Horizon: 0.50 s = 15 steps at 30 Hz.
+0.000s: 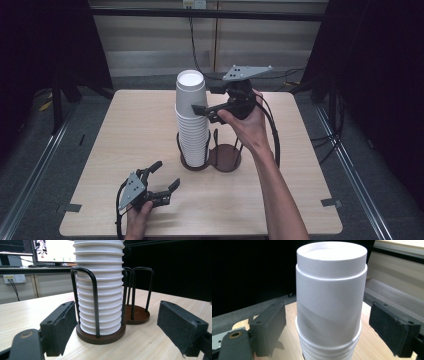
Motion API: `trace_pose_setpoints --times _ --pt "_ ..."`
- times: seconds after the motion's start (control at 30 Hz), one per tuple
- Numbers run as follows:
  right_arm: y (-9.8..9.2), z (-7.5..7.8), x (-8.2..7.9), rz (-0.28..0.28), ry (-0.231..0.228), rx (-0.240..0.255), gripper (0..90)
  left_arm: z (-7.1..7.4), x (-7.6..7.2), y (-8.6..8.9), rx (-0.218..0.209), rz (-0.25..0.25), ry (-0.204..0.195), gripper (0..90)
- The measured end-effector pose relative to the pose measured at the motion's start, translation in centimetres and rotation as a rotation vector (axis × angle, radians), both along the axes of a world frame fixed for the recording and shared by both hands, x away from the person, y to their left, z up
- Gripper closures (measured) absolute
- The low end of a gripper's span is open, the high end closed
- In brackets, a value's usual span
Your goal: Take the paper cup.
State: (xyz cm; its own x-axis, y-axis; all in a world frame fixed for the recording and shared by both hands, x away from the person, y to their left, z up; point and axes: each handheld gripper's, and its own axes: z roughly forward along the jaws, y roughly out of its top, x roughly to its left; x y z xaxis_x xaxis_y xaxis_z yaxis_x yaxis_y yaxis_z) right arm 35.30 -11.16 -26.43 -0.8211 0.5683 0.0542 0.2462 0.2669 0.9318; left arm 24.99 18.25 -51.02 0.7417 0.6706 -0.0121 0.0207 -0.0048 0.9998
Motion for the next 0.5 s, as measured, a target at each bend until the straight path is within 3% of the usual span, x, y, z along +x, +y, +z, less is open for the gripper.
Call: trace_pose_setpoints --times 0.1,0.5 --pt "0.3 0.5 0.5 0.014 0.021 0.017 14.5 0.0 0.0 0.0 0.000 0.000 0.001 15.7" --pt "2.3 1.8 2.2 0.024 0.046 -0.064 13.5 0.0 0.0 0.0 -0.002 -0.003 0.001 15.7"
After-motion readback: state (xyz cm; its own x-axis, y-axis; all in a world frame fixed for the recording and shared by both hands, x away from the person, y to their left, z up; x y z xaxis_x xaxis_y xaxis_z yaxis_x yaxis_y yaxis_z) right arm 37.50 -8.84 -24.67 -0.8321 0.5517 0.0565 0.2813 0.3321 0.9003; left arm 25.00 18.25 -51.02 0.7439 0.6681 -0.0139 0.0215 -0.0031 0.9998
